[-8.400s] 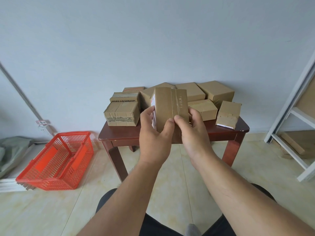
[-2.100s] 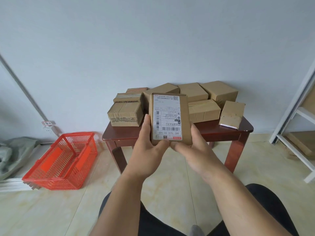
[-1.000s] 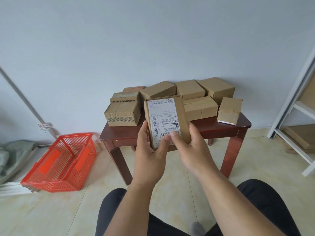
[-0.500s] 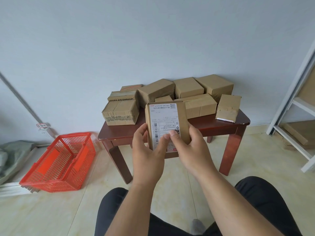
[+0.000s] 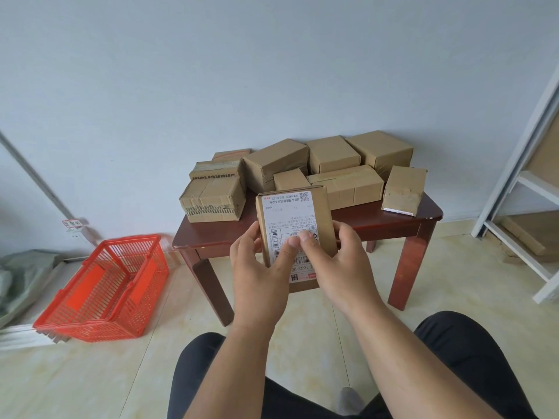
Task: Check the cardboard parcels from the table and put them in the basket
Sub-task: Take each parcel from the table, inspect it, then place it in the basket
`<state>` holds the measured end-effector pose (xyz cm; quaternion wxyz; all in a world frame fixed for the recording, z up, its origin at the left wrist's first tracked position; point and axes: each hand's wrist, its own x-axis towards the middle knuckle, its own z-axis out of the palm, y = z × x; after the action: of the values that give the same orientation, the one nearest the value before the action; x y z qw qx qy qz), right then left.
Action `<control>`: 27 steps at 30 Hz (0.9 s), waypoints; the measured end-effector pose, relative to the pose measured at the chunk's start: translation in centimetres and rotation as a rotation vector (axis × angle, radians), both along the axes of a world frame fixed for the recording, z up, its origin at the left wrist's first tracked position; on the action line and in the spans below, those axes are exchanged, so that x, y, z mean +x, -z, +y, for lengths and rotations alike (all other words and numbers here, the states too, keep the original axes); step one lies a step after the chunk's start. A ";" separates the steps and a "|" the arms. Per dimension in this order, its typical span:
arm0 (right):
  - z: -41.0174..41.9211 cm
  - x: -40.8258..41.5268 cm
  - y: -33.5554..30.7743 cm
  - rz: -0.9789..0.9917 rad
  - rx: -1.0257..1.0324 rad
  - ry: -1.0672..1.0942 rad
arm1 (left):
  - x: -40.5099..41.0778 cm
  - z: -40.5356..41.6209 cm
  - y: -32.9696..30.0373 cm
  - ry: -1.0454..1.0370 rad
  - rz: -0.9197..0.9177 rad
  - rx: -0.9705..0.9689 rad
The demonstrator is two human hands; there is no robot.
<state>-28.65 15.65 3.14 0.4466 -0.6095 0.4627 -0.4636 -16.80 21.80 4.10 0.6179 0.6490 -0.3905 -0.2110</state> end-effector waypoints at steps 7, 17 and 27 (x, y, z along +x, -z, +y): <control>1.1 0.1 0.3 -0.031 0.019 -0.021 | 0.1 -0.4 -0.1 -0.028 0.157 0.000; 0.4 0.0 -0.3 0.008 0.016 0.006 | -0.2 -0.2 0.0 0.028 0.117 -0.036; 0.4 -0.2 -0.5 0.027 -0.001 -0.023 | -0.1 -0.1 -0.2 0.011 0.039 0.004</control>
<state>-28.87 16.04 3.68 0.4453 -0.6212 0.4616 -0.4503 -16.90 21.74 4.34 0.6228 0.6438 -0.3817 -0.2280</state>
